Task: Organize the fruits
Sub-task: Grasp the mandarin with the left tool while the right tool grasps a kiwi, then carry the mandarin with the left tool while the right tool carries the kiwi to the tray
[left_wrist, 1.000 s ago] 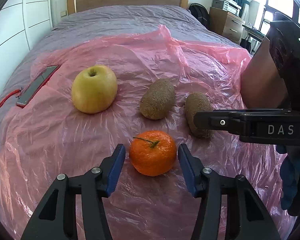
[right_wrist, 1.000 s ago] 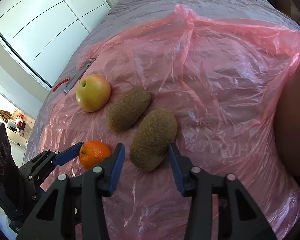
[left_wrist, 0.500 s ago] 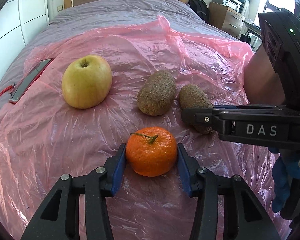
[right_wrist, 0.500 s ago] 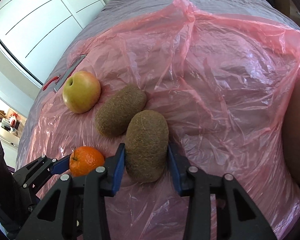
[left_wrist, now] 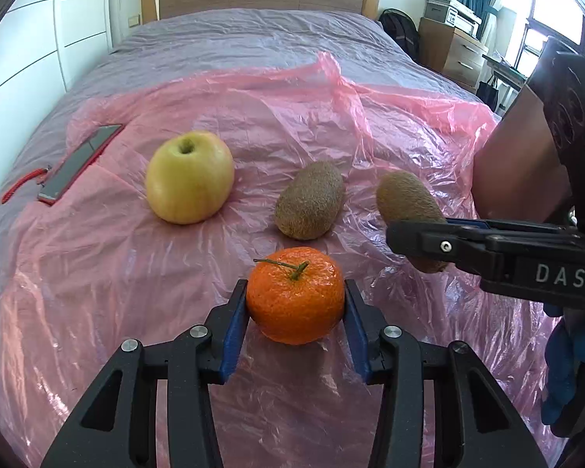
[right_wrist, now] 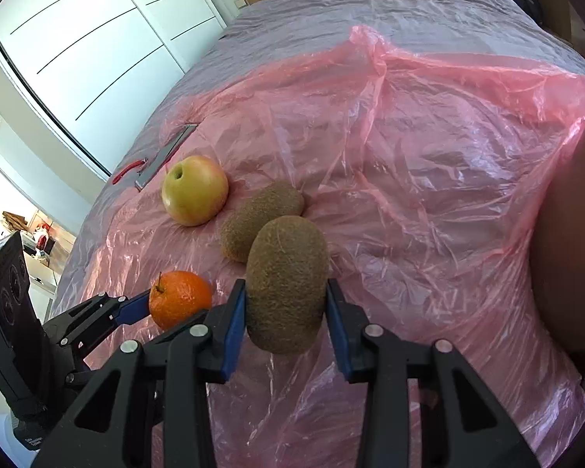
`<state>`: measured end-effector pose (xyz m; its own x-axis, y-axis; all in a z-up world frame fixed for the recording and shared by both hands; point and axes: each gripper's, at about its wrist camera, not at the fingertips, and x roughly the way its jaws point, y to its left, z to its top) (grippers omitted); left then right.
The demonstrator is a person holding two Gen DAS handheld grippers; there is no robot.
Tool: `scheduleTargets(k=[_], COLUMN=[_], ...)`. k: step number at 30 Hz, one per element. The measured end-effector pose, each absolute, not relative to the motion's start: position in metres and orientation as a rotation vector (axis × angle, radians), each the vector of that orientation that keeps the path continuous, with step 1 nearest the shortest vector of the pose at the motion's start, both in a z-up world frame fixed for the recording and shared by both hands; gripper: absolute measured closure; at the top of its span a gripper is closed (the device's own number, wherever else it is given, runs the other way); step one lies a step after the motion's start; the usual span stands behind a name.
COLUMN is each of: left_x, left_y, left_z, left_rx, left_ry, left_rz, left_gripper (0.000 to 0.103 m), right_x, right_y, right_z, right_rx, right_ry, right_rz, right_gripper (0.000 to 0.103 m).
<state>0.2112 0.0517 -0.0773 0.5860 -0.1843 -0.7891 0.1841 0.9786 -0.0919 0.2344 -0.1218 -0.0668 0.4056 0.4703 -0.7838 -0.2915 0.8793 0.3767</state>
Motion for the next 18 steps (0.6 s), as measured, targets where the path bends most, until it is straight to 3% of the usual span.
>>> scheduleTargets(k=[18], left_x=[0.121], left_y=[0.038], left_z=[-0.033], left_rx=[-0.039], left_ry=[0.882], left_rz=[-0.206], left_gripper=[0.062], right_x=[0.118], right_y=[-0.153], right_z=[-0.027], right_rx=[0.143], right_ry=[1.041], right_rz=[0.484], right_gripper=[0.071])
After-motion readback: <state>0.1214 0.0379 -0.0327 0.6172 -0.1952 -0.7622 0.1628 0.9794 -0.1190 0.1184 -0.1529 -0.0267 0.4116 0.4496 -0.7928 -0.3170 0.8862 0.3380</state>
